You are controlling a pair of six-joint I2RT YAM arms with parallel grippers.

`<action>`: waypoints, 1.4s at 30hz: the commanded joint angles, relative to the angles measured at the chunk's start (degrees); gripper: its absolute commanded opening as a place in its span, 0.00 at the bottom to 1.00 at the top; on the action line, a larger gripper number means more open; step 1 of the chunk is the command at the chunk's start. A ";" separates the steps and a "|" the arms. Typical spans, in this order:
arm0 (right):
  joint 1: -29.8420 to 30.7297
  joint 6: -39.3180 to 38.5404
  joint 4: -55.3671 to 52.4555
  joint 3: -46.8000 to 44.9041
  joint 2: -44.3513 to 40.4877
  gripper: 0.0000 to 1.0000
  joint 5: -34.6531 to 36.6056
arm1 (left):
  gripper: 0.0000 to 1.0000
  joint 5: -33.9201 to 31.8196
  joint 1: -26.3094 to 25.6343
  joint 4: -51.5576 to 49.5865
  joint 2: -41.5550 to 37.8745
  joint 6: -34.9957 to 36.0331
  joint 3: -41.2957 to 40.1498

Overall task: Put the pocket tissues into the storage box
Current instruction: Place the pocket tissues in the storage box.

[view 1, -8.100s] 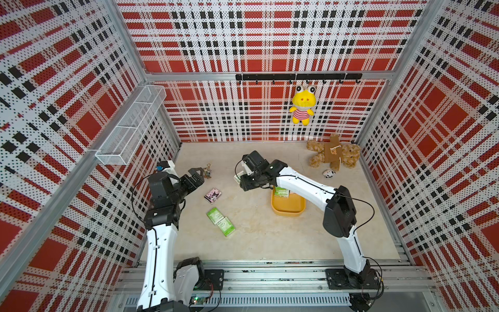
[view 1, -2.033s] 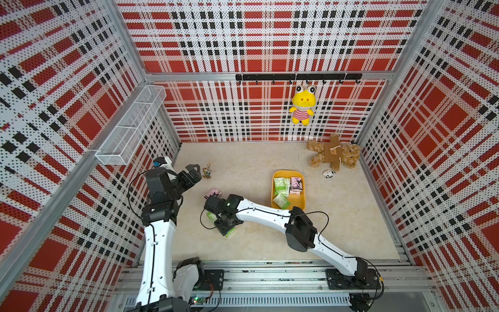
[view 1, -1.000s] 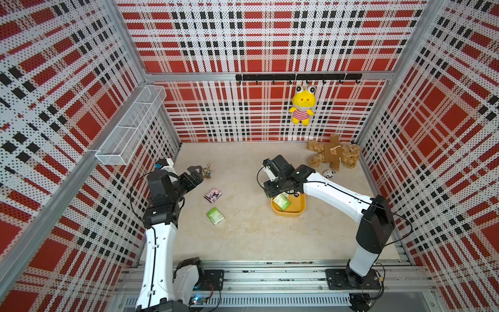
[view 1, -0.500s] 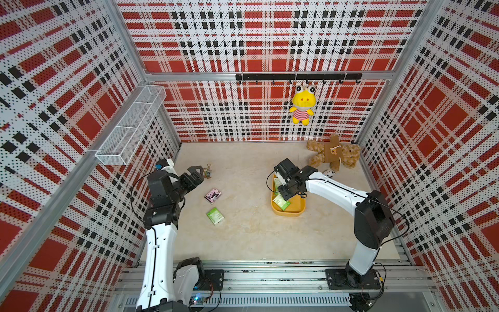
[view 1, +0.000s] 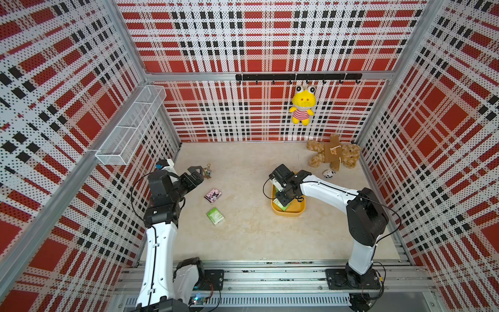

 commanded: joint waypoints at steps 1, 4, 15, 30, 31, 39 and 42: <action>0.47 -1.79 1.97 -1.01 1.45 0.52 -1.79 | 0.99 -0.51 -0.17 0.97 0.53 0.60 1.14; 0.72 -2.66 2.41 -1.19 2.78 0.53 -2.26 | 0.99 -0.94 -0.16 0.66 0.95 0.95 2.12; 0.75 -5.38 1.94 0.52 2.86 0.80 -2.76 | 0.99 -1.13 -0.15 0.33 0.80 1.04 1.79; 0.88 -3.15 -4.88 14.01 -1.90 0.83 -2.17 | 0.99 -1.37 -0.18 0.10 0.45 0.62 2.21; 1.37 -2.66 -4.71 14.96 -2.27 0.83 -2.36 | 0.99 -1.52 -0.13 0.10 0.42 0.43 2.36; 13.91 8.10 1.55 21.01 4.88 0.86 -2.30 | 0.99 -5.67 0.65 -1.91 -0.31 -0.66 3.26; 17.66 10.91 1.88 28.00 12.20 0.88 -3.62 | 0.99 -7.02 2.08 -2.48 -0.87 -1.15 3.39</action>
